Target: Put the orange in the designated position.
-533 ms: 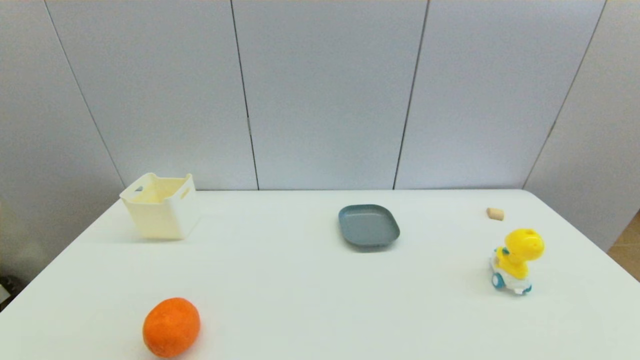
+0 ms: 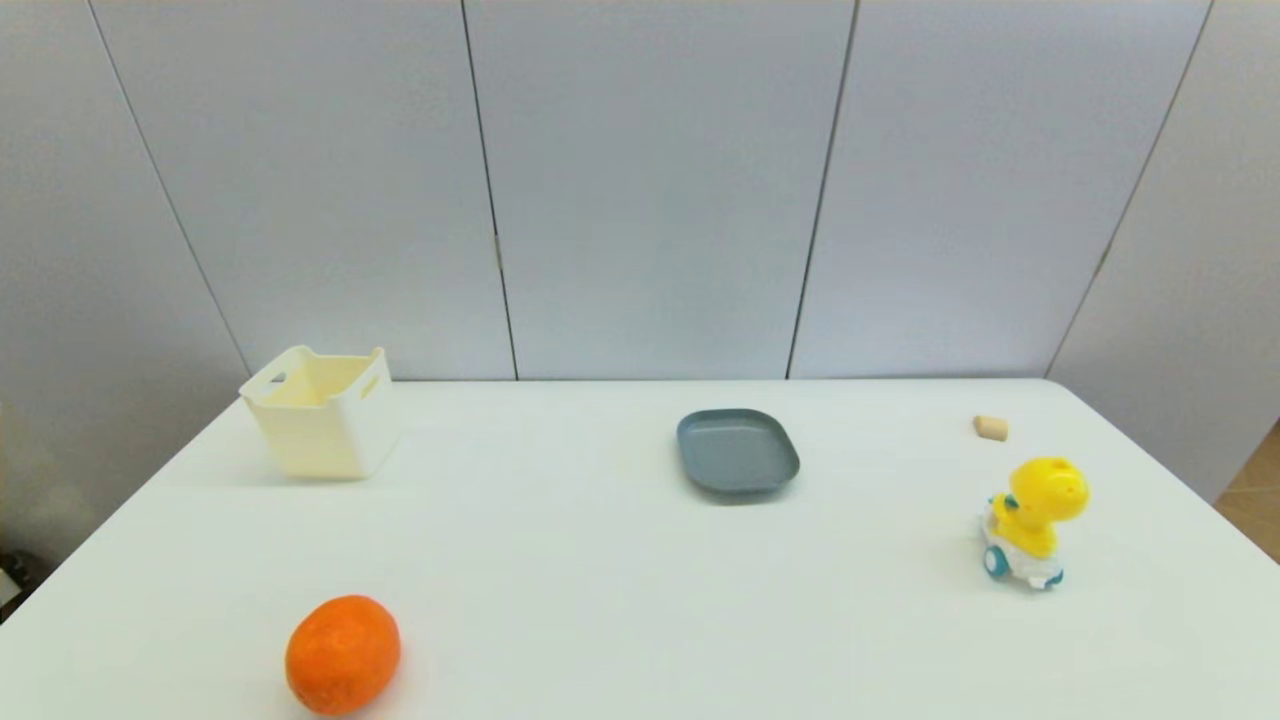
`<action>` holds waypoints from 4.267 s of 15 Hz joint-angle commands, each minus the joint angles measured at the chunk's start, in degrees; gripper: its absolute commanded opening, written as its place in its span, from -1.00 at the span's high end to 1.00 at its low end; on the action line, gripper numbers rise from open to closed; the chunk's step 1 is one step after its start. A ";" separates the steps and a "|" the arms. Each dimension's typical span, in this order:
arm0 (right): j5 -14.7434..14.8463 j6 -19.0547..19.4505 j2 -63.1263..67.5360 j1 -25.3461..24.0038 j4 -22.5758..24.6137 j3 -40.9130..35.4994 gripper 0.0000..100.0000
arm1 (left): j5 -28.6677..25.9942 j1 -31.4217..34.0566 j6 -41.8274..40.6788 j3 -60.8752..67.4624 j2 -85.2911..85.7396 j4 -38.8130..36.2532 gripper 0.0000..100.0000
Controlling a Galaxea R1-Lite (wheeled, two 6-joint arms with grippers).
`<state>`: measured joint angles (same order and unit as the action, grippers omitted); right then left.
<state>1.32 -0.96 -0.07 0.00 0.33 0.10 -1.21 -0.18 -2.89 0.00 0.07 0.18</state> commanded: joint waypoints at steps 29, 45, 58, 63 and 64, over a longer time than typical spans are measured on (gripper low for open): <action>0.00 0.00 0.07 0.00 0.02 -0.01 -1.00 | 1.12 -12.03 -3.61 -33.66 -42.08 21.53 -1.00; 0.00 0.00 -0.01 0.00 0.02 -0.01 -1.00 | -6.00 -16.34 -17.68 -45.97 -77.24 26.45 -1.00; 0.00 0.00 -0.01 0.00 0.02 -0.01 -1.00 | -8.64 -16.69 -17.15 -46.67 -83.75 31.55 -1.00; 0.00 0.00 -0.01 0.00 0.02 -0.01 -1.00 | -7.93 -16.69 -15.48 -47.46 -87.08 31.46 -1.00; 0.00 0.00 -0.01 0.00 0.02 -0.01 -1.00 | -7.58 -16.60 -15.48 -47.55 -87.61 31.46 -1.00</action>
<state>1.32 -0.94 -0.07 0.00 0.33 0.10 -9.06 -16.88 -18.36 -47.37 -85.91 31.48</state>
